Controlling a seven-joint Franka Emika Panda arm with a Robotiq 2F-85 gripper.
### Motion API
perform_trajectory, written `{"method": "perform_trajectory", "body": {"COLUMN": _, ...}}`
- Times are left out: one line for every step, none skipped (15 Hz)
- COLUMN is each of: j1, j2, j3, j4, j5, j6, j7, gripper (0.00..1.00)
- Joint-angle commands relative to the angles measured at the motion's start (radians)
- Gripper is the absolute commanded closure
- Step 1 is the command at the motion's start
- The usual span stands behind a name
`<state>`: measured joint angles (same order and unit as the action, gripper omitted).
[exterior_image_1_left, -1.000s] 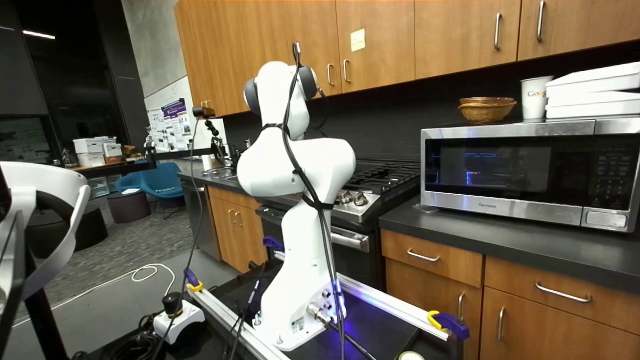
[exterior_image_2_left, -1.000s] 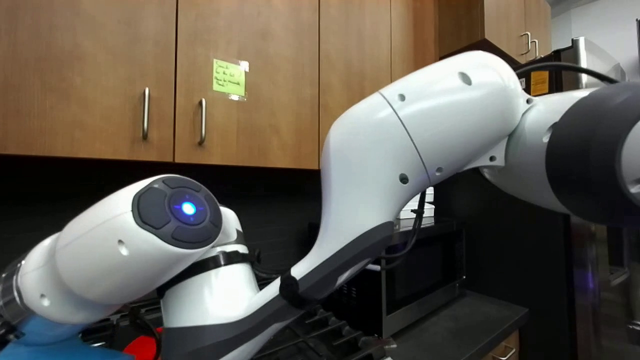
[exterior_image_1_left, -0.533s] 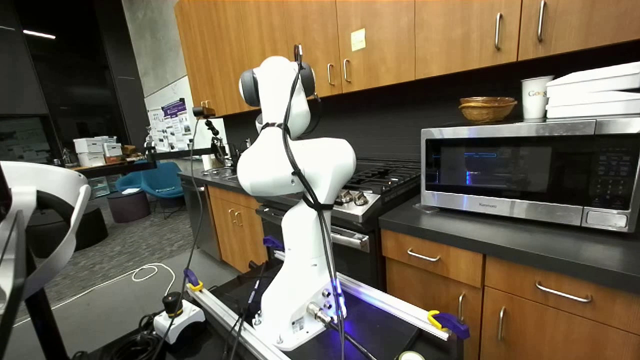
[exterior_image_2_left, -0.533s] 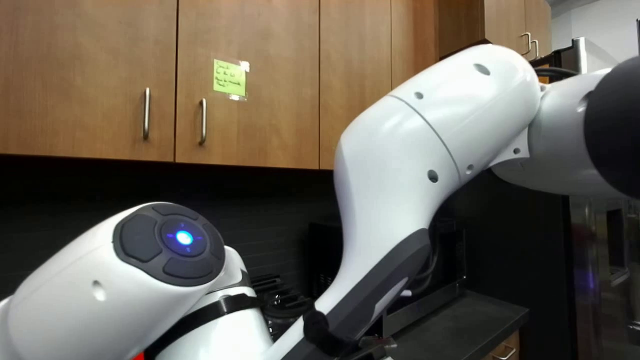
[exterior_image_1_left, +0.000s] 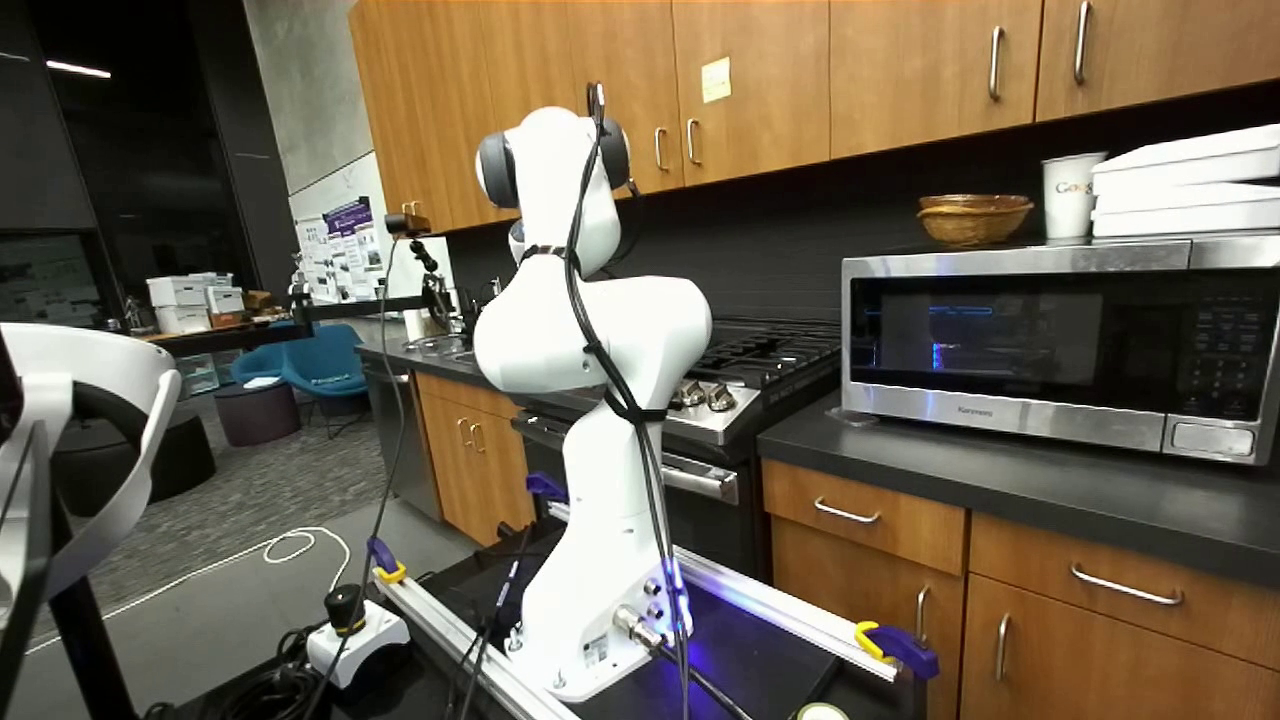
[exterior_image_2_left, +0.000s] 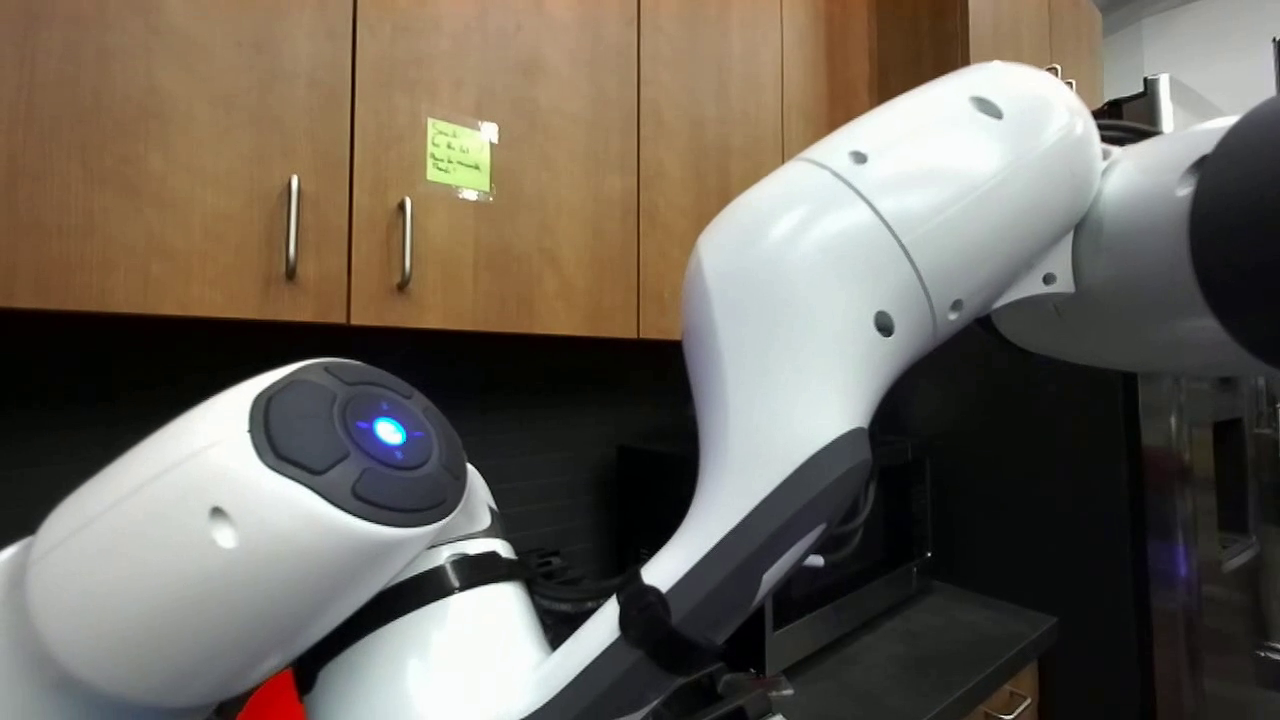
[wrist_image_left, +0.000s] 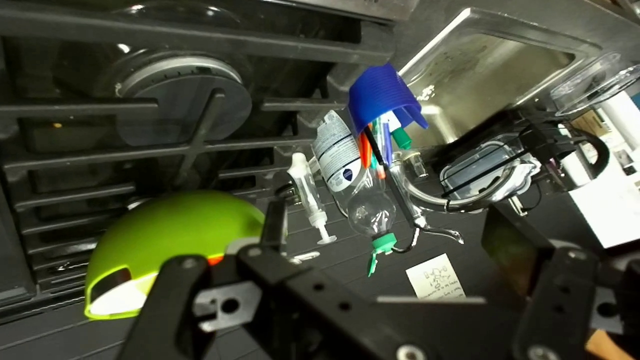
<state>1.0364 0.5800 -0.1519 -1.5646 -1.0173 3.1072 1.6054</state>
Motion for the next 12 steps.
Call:
{"method": "perform_trajectory", "body": {"j1": 0.001, "j2": -0.039, "j3": -0.003, "j4": -0.043, "j5": -0.008, "j6": 0.012, "j7": 0.008, "gripper": 0.00}}
{"method": "perform_trajectory", "body": {"j1": 0.004, "j2": -0.037, "j3": -0.008, "j4": -0.041, "j5": -0.012, "j6": 0.015, "j7": 0.013, "gripper": 0.00}}
{"method": "perform_trajectory", "body": {"j1": 0.009, "j2": -0.034, "j3": -0.015, "j4": -0.038, "j5": -0.021, "j6": 0.017, "j7": 0.013, "gripper": 0.00}}
{"method": "perform_trajectory", "body": {"j1": 0.011, "j2": -0.031, "j3": -0.016, "j4": -0.040, "j5": -0.029, "j6": 0.018, "j7": 0.004, "gripper": 0.00}}
{"method": "perform_trajectory", "body": {"j1": 0.033, "j2": -0.017, "j3": -0.052, "j4": -0.019, "j5": -0.068, "j6": 0.027, "j7": 0.017, "gripper": 0.00}}
{"method": "perform_trajectory", "body": {"j1": 0.042, "j2": -0.008, "j3": -0.069, "j4": -0.007, "j5": -0.100, "j6": 0.030, "j7": 0.016, "gripper": 0.00}}
{"method": "perform_trajectory", "body": {"j1": 0.058, "j2": 0.004, "j3": -0.097, "j4": 0.014, "j5": -0.137, "j6": 0.030, "j7": 0.024, "gripper": 0.00}}
{"method": "perform_trajectory", "body": {"j1": 0.073, "j2": 0.014, "j3": -0.123, "j4": 0.034, "j5": -0.169, "j6": 0.031, "j7": 0.035, "gripper": 0.00}}
{"method": "perform_trajectory", "body": {"j1": 0.087, "j2": 0.023, "j3": -0.148, "j4": 0.052, "j5": -0.197, "j6": 0.032, "j7": 0.048, "gripper": 0.00}}
{"method": "perform_trajectory", "body": {"j1": 0.102, "j2": 0.034, "j3": -0.175, "j4": 0.073, "j5": -0.225, "j6": 0.034, "j7": 0.062, "gripper": 0.00}}
{"method": "perform_trajectory", "body": {"j1": 0.113, "j2": 0.039, "j3": -0.193, "j4": 0.085, "j5": -0.247, "j6": 0.035, "j7": 0.076, "gripper": 0.00}}
{"method": "perform_trajectory", "body": {"j1": 0.128, "j2": 0.048, "j3": -0.217, "j4": 0.107, "j5": -0.270, "j6": 0.036, "j7": 0.097, "gripper": 0.00}}
